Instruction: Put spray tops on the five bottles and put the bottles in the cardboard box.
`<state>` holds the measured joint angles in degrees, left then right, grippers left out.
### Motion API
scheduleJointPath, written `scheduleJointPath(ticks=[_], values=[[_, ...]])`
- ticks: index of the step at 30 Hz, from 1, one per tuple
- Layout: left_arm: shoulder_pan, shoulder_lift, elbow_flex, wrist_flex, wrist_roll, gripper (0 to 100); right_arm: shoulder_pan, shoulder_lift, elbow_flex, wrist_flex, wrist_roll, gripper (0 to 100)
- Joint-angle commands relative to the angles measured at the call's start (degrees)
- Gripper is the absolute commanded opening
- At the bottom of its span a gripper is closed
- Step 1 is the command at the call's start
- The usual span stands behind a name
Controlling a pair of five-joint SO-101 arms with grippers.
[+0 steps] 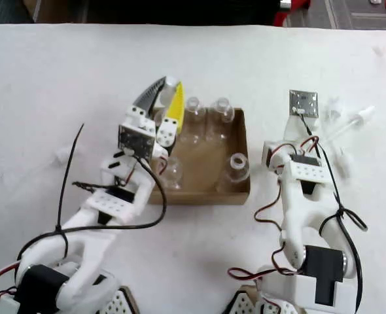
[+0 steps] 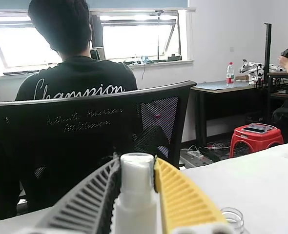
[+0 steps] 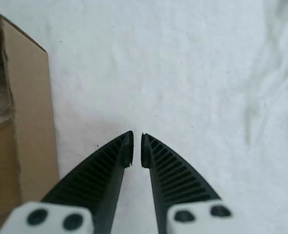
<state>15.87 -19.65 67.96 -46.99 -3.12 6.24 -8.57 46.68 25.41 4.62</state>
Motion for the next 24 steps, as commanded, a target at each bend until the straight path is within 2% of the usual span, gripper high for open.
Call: scheduleJointPath(ticks=[1, 7, 14, 19, 24], values=[[-1.63, -0.57, -0.53, -1.14, 0.97, 2, -0.31, -0.57, -0.18, -0.92, 0.79, 2.1], [-1.54, 0.48, -1.14, -1.32, 0.97, 2, -0.31, -0.57, -0.18, -0.92, 0.79, 2.1], [-2.51, 9.89, -6.15, -2.29, 0.88, 2, -0.31, -0.57, -0.18, -0.84, 0.79, 2.1], [-2.86, 10.15, -4.31, -7.03, 0.97, 2, -0.31, -0.57, -0.18, -0.92, 0.79, 2.1], [-2.51, 10.42, -3.78, -6.86, 0.97, 2, -0.31, -0.57, -0.18, -0.92, 0.79, 2.1]])
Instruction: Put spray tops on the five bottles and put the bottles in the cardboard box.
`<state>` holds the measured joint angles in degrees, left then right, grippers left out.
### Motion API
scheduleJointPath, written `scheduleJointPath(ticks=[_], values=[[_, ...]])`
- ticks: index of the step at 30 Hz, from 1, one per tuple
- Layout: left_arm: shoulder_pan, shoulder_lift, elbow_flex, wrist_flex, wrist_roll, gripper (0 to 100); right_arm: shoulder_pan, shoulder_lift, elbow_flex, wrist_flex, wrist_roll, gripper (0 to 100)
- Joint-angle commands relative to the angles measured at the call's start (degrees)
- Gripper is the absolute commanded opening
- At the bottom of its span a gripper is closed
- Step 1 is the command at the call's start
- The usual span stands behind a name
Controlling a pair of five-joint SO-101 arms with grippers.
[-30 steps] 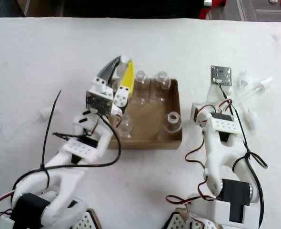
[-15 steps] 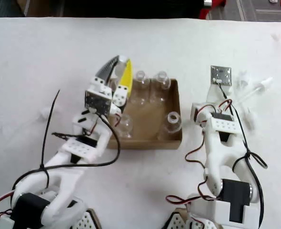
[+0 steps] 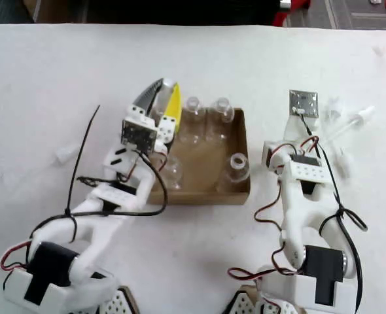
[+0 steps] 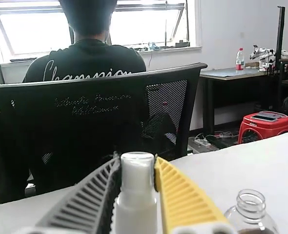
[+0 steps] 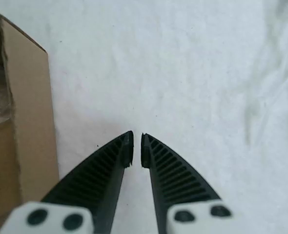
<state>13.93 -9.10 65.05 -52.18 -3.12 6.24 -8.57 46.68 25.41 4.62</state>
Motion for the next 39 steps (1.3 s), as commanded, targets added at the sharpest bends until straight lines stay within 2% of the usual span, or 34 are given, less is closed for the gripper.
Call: scheduleJointPath(ticks=[1, 12, 18, 25, 39], values=[[-0.57, -0.13, -0.88, -1.67, 0.97, 2, -0.31, -0.57, -0.18, -0.92, 0.79, 2.1], [-0.92, -0.04, -0.79, -1.23, 0.97, 2, -0.31, -0.57, -0.18, -0.92, 0.79, 2.1], [-0.92, -0.48, -0.88, 3.34, 1.05, 2, -0.31, -0.57, -0.18, -0.92, 0.79, 2.1], [-1.54, -0.48, -0.88, 3.69, 7.56, 12, -0.31, -0.57, -0.18, -0.92, 0.79, 2.1], [-1.98, -0.66, 0.44, 3.43, 7.91, 13, -0.40, -0.57, -0.18, -1.01, 0.79, 2.1]])
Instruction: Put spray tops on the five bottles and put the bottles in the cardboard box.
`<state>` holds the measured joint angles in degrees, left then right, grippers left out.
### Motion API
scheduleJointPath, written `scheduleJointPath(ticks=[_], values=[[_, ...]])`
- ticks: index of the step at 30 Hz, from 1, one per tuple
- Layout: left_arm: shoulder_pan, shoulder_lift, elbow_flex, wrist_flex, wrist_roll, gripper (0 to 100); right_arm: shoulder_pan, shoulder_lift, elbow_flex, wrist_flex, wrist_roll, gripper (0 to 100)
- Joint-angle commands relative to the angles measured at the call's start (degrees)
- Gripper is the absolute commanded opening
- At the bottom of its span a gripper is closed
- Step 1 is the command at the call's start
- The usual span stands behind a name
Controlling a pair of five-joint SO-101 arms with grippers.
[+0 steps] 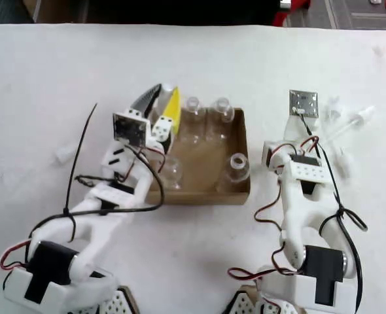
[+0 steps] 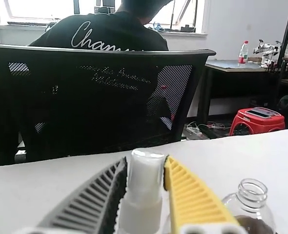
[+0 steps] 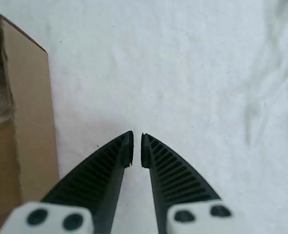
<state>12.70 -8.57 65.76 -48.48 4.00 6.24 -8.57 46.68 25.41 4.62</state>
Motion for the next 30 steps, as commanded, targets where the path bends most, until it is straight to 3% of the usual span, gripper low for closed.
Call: scheduleJointPath(ticks=[1, 13, 18, 23, 27, 30], values=[[-0.75, -1.19, -0.26, -0.18, 0.79, 13, -0.40, -0.57, -0.18, -1.01, 0.79, 2.1], [-0.84, -4.09, 0.18, 0.26, 0.79, 13, -0.40, -0.57, -0.18, -1.01, 0.79, 2.1], [-2.07, -9.98, 0.44, 9.05, 0.88, 13, -0.40, -0.57, -0.18, -1.01, 0.79, 2.1], [-1.54, -14.73, 0.35, 18.46, 0.88, 24, -0.48, -0.57, -0.18, -1.01, 0.79, 2.1], [-1.63, -16.04, -1.41, 23.03, 1.23, 25, -0.48, -0.57, -0.18, -1.01, 0.79, 2.1], [-2.07, -16.04, -3.78, 25.49, 5.36, 25, -0.48, -0.57, -0.18, -1.01, 0.79, 2.1]])
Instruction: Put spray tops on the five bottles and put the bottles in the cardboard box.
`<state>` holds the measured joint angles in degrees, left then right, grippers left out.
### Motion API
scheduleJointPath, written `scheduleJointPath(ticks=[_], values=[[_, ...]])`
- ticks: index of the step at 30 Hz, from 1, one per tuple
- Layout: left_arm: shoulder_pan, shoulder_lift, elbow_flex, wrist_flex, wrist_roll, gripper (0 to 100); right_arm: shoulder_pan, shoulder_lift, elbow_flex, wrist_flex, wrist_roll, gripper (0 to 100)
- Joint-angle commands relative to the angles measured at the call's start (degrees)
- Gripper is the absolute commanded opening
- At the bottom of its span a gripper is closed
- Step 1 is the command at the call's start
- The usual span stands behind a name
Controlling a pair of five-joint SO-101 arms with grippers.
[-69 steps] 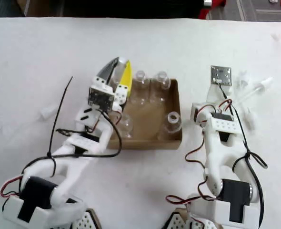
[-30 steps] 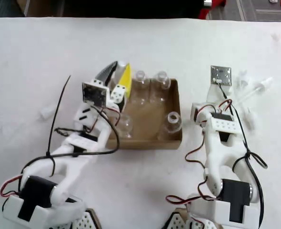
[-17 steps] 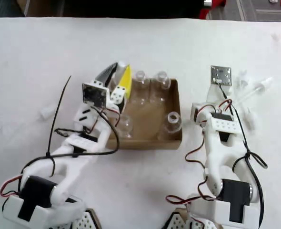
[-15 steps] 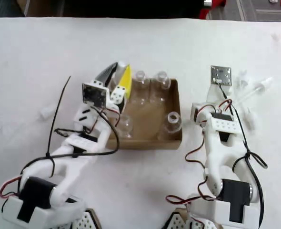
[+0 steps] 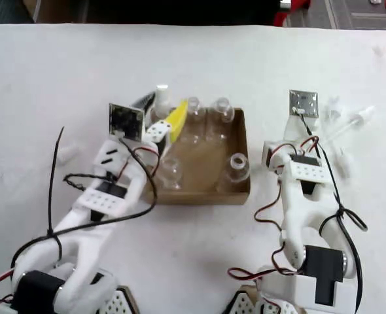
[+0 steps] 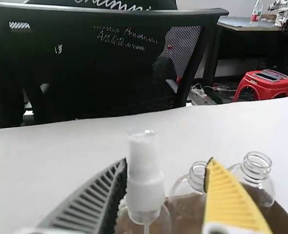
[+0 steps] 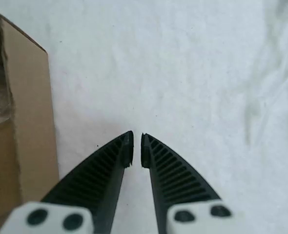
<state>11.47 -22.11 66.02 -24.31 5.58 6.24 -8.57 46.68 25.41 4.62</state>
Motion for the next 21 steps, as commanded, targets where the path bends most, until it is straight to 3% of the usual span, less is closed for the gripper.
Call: scheduleJointPath(ticks=[1, 9, 16, 21], values=[[-0.84, -2.77, -4.66, 2.29, 4.75, 25, -0.48, -0.57, -0.18, -1.01, 0.79, 2.1], [-5.41, -3.03, -10.02, 6.15, 10.02, 25, -0.57, -0.57, -0.18, -1.01, 0.79, 2.1], [-5.14, -14.55, -19.43, 32.97, 10.64, 25, -0.57, -0.57, -0.18, -1.01, 0.79, 2.1], [-4.70, -24.57, -28.13, 49.58, 10.55, 32, -0.57, -0.57, -0.18, -1.01, 0.79, 2.1]])
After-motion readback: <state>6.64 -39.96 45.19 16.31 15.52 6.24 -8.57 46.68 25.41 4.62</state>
